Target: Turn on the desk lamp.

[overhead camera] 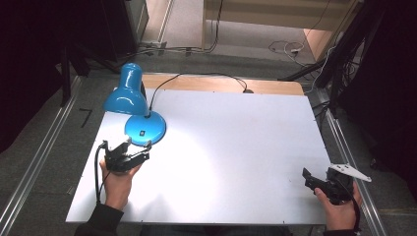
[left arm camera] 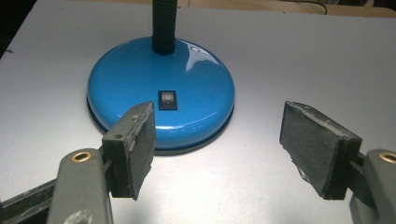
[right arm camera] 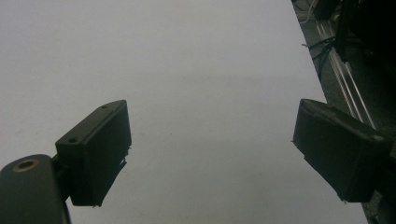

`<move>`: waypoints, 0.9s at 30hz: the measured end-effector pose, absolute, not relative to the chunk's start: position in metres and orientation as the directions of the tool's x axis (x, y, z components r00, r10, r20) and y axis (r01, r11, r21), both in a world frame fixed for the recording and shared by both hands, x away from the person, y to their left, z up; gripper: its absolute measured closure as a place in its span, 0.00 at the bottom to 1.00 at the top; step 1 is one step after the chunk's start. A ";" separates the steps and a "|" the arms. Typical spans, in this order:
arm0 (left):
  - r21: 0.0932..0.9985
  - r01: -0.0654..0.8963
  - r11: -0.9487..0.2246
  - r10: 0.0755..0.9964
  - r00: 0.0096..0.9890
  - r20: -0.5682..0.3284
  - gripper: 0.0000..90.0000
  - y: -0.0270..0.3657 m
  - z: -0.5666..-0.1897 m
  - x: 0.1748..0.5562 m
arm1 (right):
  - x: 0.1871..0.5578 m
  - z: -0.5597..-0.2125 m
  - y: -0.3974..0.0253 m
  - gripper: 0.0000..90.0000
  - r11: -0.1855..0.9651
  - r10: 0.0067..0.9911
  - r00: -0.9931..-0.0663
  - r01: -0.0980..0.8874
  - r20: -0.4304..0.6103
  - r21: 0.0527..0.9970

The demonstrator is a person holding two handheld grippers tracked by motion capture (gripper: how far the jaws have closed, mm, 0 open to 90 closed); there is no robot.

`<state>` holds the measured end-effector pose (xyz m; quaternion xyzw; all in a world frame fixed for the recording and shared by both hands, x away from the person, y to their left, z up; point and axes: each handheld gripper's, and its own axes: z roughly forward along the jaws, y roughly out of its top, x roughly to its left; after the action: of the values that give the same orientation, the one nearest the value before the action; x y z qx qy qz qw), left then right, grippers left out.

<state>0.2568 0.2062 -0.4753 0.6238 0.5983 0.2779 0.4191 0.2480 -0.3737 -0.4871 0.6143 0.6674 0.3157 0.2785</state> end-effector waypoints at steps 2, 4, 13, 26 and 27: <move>0.853 0.517 0.067 0.979 0.130 -0.156 0.30 0.206 -0.476 0.256 | 0.248 -0.487 -0.374 0.11 0.046 0.996 -0.090 0.644 0.016 0.764; 0.854 0.515 0.072 0.979 0.129 -0.159 0.30 0.206 -0.475 0.255 | 0.248 -0.487 -0.374 0.11 0.050 0.996 -0.092 0.642 0.012 0.765; 0.857 0.511 0.068 0.979 0.130 -0.155 0.30 0.206 -0.474 0.249 | 0.247 -0.487 -0.374 0.11 0.048 0.996 -0.091 0.642 0.013 0.765; 0.855 0.515 0.060 0.978 0.140 -0.153 0.30 0.205 -0.473 0.242 | 0.247 -0.486 -0.374 0.11 0.048 0.996 -0.091 0.640 0.013 0.767; 0.855 0.516 0.059 0.978 0.141 -0.153 0.30 0.206 -0.473 0.242 | 0.247 -0.486 -0.374 0.11 0.048 0.996 -0.091 0.640 0.013 0.767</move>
<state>0.2420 0.2055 -0.4729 0.6281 0.5946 0.2755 0.4196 0.2471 -0.3741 -0.4865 0.6130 0.6672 0.3166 0.2809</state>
